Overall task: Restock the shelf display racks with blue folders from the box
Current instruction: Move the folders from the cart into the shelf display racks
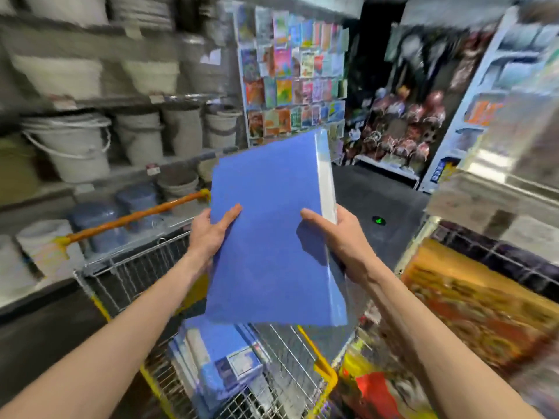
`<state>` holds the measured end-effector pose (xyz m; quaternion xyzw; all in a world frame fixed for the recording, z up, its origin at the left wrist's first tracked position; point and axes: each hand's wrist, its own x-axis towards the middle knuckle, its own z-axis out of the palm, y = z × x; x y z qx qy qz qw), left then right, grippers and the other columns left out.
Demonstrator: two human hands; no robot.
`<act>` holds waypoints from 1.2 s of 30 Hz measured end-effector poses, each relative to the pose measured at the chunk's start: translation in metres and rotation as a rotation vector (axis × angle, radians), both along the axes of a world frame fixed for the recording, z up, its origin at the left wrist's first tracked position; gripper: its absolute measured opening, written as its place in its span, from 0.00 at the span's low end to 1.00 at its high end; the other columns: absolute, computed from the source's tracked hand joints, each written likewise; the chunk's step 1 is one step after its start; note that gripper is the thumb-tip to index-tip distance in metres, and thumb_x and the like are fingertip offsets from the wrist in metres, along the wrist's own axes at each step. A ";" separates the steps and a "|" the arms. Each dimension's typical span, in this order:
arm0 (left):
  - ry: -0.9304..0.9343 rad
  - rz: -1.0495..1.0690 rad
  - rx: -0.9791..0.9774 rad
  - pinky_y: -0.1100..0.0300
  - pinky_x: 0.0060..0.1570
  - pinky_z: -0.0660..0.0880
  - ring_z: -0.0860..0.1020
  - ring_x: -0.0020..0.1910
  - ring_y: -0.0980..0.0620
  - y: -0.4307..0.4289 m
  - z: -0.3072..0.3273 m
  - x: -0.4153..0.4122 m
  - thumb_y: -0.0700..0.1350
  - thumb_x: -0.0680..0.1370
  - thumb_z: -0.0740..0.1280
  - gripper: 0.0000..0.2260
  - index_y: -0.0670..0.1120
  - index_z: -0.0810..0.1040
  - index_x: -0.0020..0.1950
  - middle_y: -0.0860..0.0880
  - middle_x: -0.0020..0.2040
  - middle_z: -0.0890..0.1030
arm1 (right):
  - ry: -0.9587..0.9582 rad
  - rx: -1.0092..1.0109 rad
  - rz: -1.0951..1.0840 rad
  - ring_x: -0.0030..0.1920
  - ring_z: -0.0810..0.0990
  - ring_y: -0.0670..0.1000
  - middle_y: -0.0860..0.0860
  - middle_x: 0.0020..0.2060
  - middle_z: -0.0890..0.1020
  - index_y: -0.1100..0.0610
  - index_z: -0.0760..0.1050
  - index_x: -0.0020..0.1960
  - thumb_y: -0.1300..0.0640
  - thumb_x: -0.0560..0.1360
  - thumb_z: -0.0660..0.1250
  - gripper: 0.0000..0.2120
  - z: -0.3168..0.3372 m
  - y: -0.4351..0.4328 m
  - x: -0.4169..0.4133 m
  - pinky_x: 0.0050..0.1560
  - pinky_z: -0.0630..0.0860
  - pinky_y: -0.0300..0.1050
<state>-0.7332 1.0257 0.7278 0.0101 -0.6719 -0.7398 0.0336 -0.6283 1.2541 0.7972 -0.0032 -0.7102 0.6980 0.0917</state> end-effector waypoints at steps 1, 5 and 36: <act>0.027 0.005 0.005 0.49 0.50 0.82 0.86 0.49 0.47 0.003 0.011 0.004 0.57 0.69 0.79 0.23 0.43 0.83 0.56 0.47 0.51 0.87 | 0.026 0.011 -0.014 0.32 0.75 0.54 0.59 0.33 0.77 0.61 0.72 0.44 0.52 0.73 0.76 0.16 0.010 0.002 0.003 0.35 0.73 0.48; 0.162 -0.021 0.098 0.54 0.48 0.82 0.85 0.48 0.50 0.035 0.074 0.028 0.44 0.77 0.73 0.10 0.42 0.82 0.57 0.46 0.53 0.86 | 0.147 0.088 -0.146 0.32 0.76 0.43 0.42 0.31 0.81 0.54 0.76 0.43 0.53 0.75 0.74 0.08 0.074 0.015 0.034 0.34 0.72 0.36; 0.618 -0.817 0.278 0.56 0.43 0.83 0.85 0.45 0.55 0.387 0.330 0.371 0.55 0.72 0.78 0.17 0.47 0.82 0.54 0.54 0.49 0.86 | 0.472 0.389 -1.189 0.36 0.82 0.50 0.52 0.37 0.83 0.61 0.81 0.48 0.55 0.77 0.70 0.09 0.272 0.191 0.523 0.36 0.79 0.44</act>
